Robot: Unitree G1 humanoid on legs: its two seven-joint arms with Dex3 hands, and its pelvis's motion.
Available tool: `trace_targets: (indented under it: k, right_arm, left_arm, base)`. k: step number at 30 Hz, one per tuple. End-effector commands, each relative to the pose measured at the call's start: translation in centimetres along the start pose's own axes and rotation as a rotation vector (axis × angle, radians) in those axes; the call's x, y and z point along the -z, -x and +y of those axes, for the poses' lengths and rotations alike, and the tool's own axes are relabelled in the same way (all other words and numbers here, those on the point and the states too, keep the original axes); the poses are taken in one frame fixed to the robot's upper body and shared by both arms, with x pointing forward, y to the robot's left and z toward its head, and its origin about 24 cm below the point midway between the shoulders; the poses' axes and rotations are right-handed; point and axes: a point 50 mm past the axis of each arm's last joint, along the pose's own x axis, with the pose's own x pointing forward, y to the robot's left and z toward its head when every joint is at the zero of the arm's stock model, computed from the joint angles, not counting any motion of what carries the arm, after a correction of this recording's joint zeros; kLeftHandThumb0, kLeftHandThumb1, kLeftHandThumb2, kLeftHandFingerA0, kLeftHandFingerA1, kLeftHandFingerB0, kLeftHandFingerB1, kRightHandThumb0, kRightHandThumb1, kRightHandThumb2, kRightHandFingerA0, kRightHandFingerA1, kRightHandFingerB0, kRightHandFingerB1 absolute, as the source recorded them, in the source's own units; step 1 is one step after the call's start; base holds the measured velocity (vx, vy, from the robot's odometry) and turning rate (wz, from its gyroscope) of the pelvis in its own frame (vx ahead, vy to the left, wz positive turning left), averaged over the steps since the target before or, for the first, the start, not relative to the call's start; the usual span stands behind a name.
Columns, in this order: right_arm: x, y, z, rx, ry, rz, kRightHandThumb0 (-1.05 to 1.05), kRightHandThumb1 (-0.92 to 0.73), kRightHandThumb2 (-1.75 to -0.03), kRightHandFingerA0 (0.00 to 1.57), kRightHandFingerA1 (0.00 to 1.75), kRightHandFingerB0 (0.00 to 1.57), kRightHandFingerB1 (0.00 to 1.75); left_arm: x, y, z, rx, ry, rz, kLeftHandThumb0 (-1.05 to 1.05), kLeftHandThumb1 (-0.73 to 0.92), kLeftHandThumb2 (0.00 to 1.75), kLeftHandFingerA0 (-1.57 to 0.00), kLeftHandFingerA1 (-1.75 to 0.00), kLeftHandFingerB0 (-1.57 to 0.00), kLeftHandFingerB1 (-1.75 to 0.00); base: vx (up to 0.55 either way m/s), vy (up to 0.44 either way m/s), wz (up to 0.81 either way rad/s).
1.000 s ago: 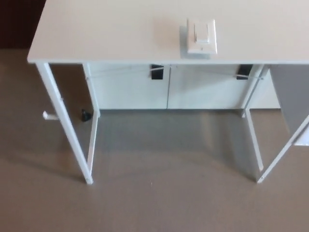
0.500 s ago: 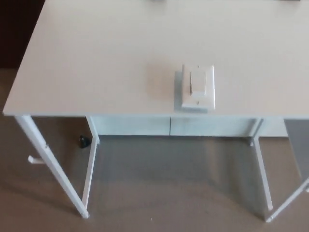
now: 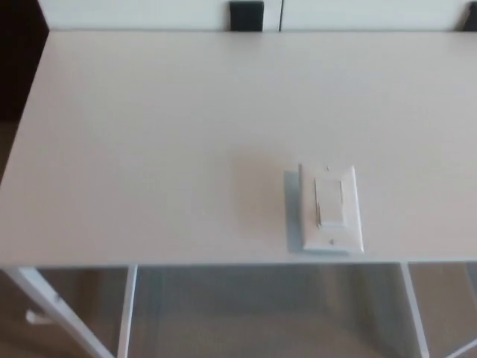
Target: The robot walk towards a table in front and then clicks the light switch button using the right hand's index finger
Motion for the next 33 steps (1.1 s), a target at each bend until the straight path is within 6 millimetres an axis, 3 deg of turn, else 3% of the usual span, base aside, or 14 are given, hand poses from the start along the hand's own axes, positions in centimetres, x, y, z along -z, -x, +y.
trace_targets:
  k: [1,6,7,8,12,13,14,16,17,22,26,27,31,33]
  right_arm:
    - [0.2,0.1,-0.5,0.017,-0.001,0.0,-0.43,-0.59,-0.58,0.57,0.41,0.42,0.36]
    - [-0.2,-0.2,-0.5,0.022,-0.009,-0.001,-0.47,-0.49,-0.78,0.5,0.53,0.38,0.48]
    - [-0.3,-0.3,-0.5,0.023,-0.012,-0.003,-0.4,-0.59,-0.57,0.57,0.42,0.44,0.36]
    - [-0.4,-0.4,-0.6,0.024,-0.014,-0.006,-0.4,-0.59,-0.57,0.57,0.42,0.44,0.36]
    - [-0.7,-0.7,-0.7,0.02,-0.025,-0.01,-0.47,-0.48,-0.79,0.52,0.56,0.38,0.49]
    - [-0.7,-0.7,-0.7,0.02,-0.021,-0.007,-0.41,-0.57,-0.57,0.6,0.44,0.44,0.37]
    - [-0.6,-0.7,-0.7,0.019,-0.015,-0.004,-0.47,-0.47,-0.79,0.54,0.56,0.39,0.49]
    - [-0.6,-0.6,-0.6,0.02,-0.011,-0.009,-0.47,-0.47,-0.79,0.54,0.57,0.39,0.49]
    - [-0.6,-0.7,-0.7,0.018,-0.011,-0.005,-0.4,-0.57,-0.57,0.6,0.44,0.45,0.37]
    - [-0.4,-0.5,-0.5,0.005,-0.021,-0.003,-0.47,-0.48,-0.8,0.52,0.55,0.38,0.49]
    - [-0.3,-0.4,-0.4,-0.001,-0.012,-0.001,-0.4,-0.59,-0.58,0.58,0.42,0.44,0.37]
    - [-0.7,-0.6,-0.5,0.004,-0.009,-0.017,-0.46,-0.48,-0.79,0.52,0.55,0.4,0.5]
    - [-1.0,-0.6,-0.3,0.006,-0.007,-0.035,-0.48,-0.48,-0.8,0.52,0.55,0.4,0.5]
    - [-1.2,-0.6,-0.3,0.007,0.0,-0.04,-0.47,-0.49,-0.8,0.52,0.55,0.41,0.5]
  left_arm:
    - [0.4,0.3,0.0,-0.013,-0.015,0.007,-0.68,0.5,0.82,-0.2,-1.17,-0.23,-0.79]
    - [-0.1,0.1,-0.3,-0.011,-0.055,-0.019,-0.69,0.53,0.79,-0.2,-1.13,-0.21,-0.78]
    - [-0.5,0.2,-0.7,0.006,-0.042,-0.058,-0.69,0.39,1.04,-0.29,-0.81,-0.24,-0.69]
    - [-0.6,0.1,-0.7,0.005,-0.045,-0.058,-0.65,0.48,0.83,-0.17,-1.16,-0.2,-0.82]
    - [-0.9,-0.3,-1.0,-0.002,-0.106,-0.051,-0.67,0.5,0.81,-0.2,-1.17,-0.21,-0.84]
    - [-0.9,-0.2,-1.1,-0.001,-0.112,-0.055,-0.65,0.49,0.83,-0.21,-1.15,-0.21,-0.83]
    - [-0.8,-0.2,-1.2,0.001,-0.115,-0.052,-0.68,0.39,1.02,-0.38,-0.85,-0.27,-0.69]
    - [-0.6,-0.3,-1.3,0.002,-0.112,-0.042,-0.7,0.48,0.8,-0.23,-1.17,-0.24,-0.81]
    - [-0.6,-0.2,-1.4,0.008,-0.114,-0.042,-0.67,0.49,0.79,-0.22,-1.09,-0.24,-0.77]
    - [-0.4,0.0,-1.8,0.013,-0.119,-0.053,-0.7,0.47,0.83,-0.26,-1.21,-0.25,-0.85]
    - [-0.4,0.1,-2.0,0.018,-0.121,-0.053,-0.71,0.47,0.84,-0.25,-1.15,-0.25,-0.82]
    - [-0.7,-0.1,-2.0,0.018,-0.118,-0.058,-0.69,0.48,0.82,-0.23,-1.12,-0.25,-0.8]
    - [-1.0,-0.1,-2.2,0.026,-0.121,-0.085,-0.74,0.41,1.05,-0.41,-0.9,-0.31,-0.72]
    - [-1.2,-0.2,-2.3,0.031,-0.128,-0.089,-0.68,0.49,0.8,-0.24,-1.15,-0.27,-0.79]
  base:
    - [0.12,0.075,0.03]
    - [0.08,0.004,0.07]
    - [0.0,0.0,0.0]
    - [0.06,-0.092,0.06]
    - [0.03,-0.167,0.21]
    - [0.06,-0.436,0.22]
    - [0.07,-0.423,-0.05]
    - [0.09,-0.122,-0.02]
    - [0.0,0.0,0.0]
    - [0.06,0.049,-0.08]
    - [0.09,0.252,-0.09]
    - [0.11,0.374,-0.37]
    - [0.04,0.185,0.13]
    - [0.0,0.0,0.0]
